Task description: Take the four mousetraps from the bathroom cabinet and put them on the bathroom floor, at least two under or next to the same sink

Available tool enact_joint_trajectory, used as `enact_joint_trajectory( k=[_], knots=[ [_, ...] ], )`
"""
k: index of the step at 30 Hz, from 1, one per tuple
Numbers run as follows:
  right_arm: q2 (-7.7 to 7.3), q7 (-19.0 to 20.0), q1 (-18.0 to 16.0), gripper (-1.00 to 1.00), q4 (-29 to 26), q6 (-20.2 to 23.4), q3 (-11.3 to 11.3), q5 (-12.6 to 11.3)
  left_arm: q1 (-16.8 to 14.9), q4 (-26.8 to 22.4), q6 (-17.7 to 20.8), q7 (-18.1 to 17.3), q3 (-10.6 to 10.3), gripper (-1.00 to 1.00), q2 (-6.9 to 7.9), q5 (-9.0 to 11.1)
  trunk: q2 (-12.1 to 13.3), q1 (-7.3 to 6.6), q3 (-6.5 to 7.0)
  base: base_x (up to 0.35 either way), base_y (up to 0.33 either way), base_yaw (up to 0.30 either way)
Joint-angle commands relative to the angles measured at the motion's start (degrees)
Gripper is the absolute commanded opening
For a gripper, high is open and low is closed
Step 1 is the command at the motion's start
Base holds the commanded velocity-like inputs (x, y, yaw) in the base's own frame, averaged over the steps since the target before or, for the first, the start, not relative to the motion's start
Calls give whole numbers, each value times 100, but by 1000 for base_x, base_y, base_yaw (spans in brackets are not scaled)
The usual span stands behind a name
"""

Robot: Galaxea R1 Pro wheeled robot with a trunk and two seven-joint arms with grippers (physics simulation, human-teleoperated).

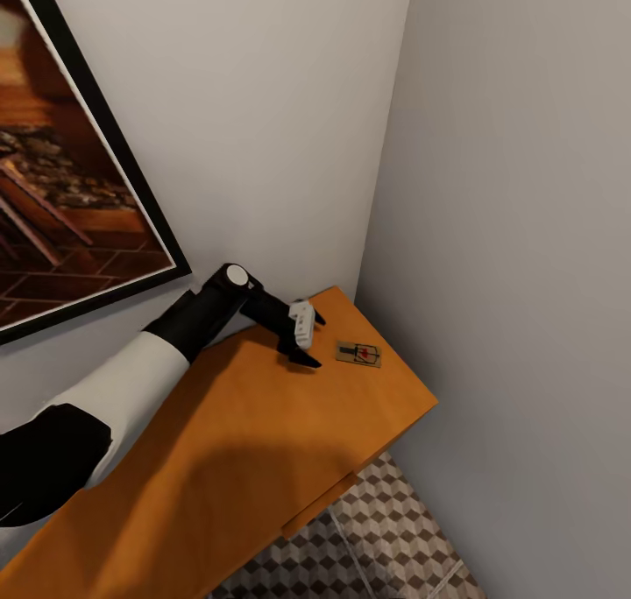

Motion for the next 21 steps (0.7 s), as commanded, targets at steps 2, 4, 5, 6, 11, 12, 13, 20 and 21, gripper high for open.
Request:
enact_joint_trajectory(
  k=[2,4,5,6,11,12,13,20,21],
  knots=[
    [-2,25,-1,100,3,-19,-50,38,-8,75,47,-12,-10,100,-41,-8,-9,3,-8,0,0,0],
    [-2,25,-2,100,3,-19,-50,42,-30,201,31,-6,-10,100,-83,-7,-9,3,-8,0,0,0],
    [-1,25,-4,100,3,-19,-50,41,-39,227,28,-3,-10,100,-94,-7,-9,3,-8,0,0,0],
    [-1,25,-4,100,3,-19,-50,42,-42,238,27,-2,-10,100,-98,-7,-9,3,-8,0,0,0],
    [-1,25,-7,100,3,-19,-50,44,-53,277,24,2,-10,100,-110,-7,-9,3,-8,0,0,0],
    [-1,24,-7,100,3,-19,-50,45,-55,290,23,2,-10,100,-109,-10,-9,3,-8,0,0,0],
    [-1,24,-7,100,3,-19,-50,45,-55,300,23,3,-10,100,-108,-11,-9,3,-8,0,0,0],
    [-1,23,-7,100,3,-19,-50,44,-57,380,26,90,-12,100,-107,-13,-9,3,-8,0,0,0],
    [-1,24,-7,100,3,-19,-50,45,-57,387,27,135,-13,100,-106,-14,-9,3,-8,0,0,0]
  ],
)
